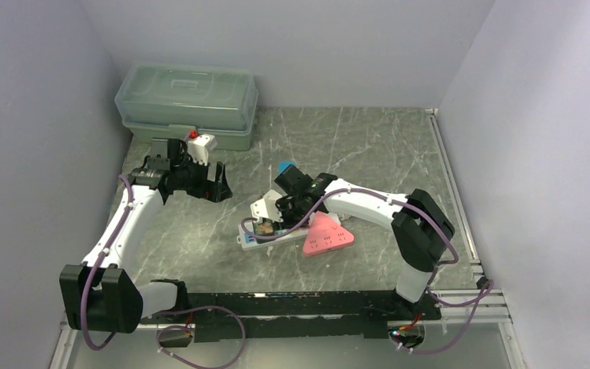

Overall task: Insert the plug
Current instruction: Insert the plug into the socket.

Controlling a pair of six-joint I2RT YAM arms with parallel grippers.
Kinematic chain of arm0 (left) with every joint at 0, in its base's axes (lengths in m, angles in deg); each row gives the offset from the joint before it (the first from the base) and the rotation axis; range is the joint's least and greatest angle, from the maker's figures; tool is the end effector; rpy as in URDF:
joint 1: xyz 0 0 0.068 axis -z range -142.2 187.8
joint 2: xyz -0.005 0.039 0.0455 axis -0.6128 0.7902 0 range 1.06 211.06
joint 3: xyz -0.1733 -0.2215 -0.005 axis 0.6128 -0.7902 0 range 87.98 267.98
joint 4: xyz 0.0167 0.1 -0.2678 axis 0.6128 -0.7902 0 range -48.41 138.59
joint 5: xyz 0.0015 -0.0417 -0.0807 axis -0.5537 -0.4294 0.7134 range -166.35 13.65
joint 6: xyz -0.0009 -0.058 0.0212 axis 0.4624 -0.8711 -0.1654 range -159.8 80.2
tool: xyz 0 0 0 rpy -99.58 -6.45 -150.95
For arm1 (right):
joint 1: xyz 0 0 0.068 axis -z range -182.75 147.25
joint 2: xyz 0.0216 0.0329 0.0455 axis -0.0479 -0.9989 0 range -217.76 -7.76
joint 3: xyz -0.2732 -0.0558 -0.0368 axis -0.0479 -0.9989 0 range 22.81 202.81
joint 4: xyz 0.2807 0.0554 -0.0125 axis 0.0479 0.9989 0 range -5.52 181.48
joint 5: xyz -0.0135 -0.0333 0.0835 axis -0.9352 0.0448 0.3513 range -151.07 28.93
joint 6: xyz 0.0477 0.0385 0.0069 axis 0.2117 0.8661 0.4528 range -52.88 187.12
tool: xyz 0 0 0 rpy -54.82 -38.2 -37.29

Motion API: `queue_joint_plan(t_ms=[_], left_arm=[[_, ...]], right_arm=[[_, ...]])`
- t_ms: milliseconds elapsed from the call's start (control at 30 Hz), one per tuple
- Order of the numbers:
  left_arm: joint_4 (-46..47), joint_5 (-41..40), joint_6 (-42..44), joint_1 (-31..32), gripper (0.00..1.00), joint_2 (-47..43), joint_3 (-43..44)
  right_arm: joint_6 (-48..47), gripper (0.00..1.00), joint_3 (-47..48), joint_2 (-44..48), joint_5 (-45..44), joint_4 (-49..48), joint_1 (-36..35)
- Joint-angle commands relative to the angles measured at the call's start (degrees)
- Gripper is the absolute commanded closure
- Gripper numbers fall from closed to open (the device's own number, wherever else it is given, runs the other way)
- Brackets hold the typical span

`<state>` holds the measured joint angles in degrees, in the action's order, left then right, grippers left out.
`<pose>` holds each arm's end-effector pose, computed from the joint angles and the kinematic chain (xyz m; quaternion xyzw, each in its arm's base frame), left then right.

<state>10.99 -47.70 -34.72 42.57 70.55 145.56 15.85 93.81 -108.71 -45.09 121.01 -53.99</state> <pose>0.2741 -0.0453 0.2843 0.1633 0.8984 -0.2313 0.3359 0.2307 0.3077 0.1888 -0.7739 0.5846 0.1361 0.2018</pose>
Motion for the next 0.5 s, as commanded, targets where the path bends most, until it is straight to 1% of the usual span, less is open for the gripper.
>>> queue_joint_plan(t_ms=[0,100,167,200,267,300,400,433,467], left_arm=[[0.1,0.5,-0.1,-0.2,0.0,-1.0,1.9],[0.2,0.6,0.0,-0.2,0.0,-0.7,2.2],[0.0,0.9,0.2,-0.2,0.0,-0.5,2.5],[-0.2,1.1,0.5,-0.2,0.0,-0.3,2.6],[-0.3,1.3,1.1,-0.2,0.0,0.0,2.8],[-0.3,1.1,1.3,-0.2,0.0,0.3,2.9],[-1.0,1.1,2.0,-0.2,0.0,0.9,3.6],[-1.2,1.2,2.1,-0.2,0.0,1.0,3.9],[-1.5,1.4,2.1,-0.2,0.0,1.2,4.2]], right_arm=[[0.9,1.0,-5.4,-4.2,4.0,1.4,-0.3],[1.2,1.0,-6.1,-4.1,3.6,0.4,-0.3],[1.7,0.89,-6.0,-3.4,3.5,-0.3,-0.3],[2.0,0.75,-5.9,-2.8,3.3,-0.9,-0.3],[2.6,0.53,-5.5,-1.3,2.8,-2.2,-0.3],[2.8,0.51,-5.0,-0.5,2.5,-2.5,-0.2],[3.0,0.46,-1.9,1.1,2.2,-2.3,0.0],[3.1,0.13,-1.0,1.6,2.3,-2.0,0.2],[3.1,0.02,0.0,2.0,2.4,-1.7,0.3]])
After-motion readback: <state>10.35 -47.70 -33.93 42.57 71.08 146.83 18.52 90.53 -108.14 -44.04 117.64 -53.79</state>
